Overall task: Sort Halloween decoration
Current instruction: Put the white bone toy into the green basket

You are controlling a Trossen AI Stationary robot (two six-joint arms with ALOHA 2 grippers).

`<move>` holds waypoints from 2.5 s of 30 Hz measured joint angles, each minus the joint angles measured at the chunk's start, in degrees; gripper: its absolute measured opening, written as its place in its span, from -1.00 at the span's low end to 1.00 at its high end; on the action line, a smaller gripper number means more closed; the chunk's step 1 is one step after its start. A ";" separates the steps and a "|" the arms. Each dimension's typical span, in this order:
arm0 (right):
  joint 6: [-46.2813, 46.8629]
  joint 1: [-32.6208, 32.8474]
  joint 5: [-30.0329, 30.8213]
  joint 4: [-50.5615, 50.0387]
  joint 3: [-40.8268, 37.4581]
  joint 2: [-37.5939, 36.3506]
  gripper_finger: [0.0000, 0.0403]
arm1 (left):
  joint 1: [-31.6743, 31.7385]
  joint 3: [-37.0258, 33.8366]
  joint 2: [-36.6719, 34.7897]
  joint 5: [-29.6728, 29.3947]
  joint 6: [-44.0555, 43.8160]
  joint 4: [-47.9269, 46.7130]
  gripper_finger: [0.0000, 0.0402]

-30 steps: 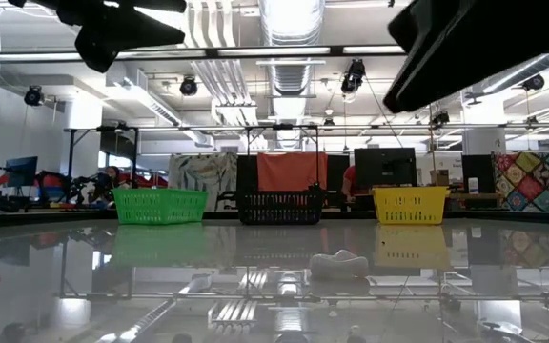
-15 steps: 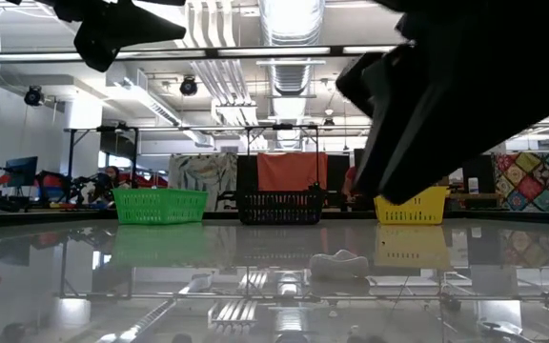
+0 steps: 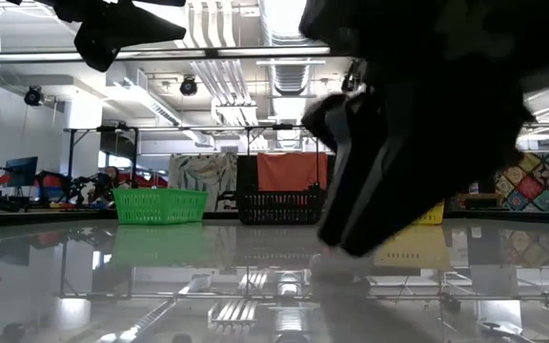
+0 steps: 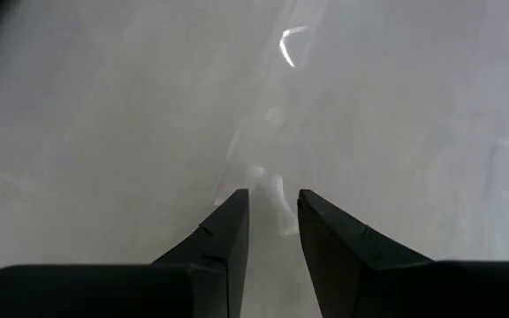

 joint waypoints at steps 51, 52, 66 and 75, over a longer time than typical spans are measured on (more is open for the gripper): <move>-3.35 -36.81 -1.49 35.53 11.20 8.26 -0.96 | -6.44 3.96 -11.47 -17.83 18.38 -6.51 -0.04; -2.96 -37.15 -1.51 35.67 13.24 9.88 -0.96 | -6.63 3.96 -11.90 -18.90 18.74 -6.71 -0.04; -0.61 -38.38 5.60 28.56 34.28 25.92 -0.96 | -7.37 3.89 -14.97 -20.90 21.05 -9.21 -0.04; -1.01 -38.45 3.51 22.36 38.58 26.96 -0.60 | -7.39 3.89 -13.85 -20.87 20.42 -9.26 -0.04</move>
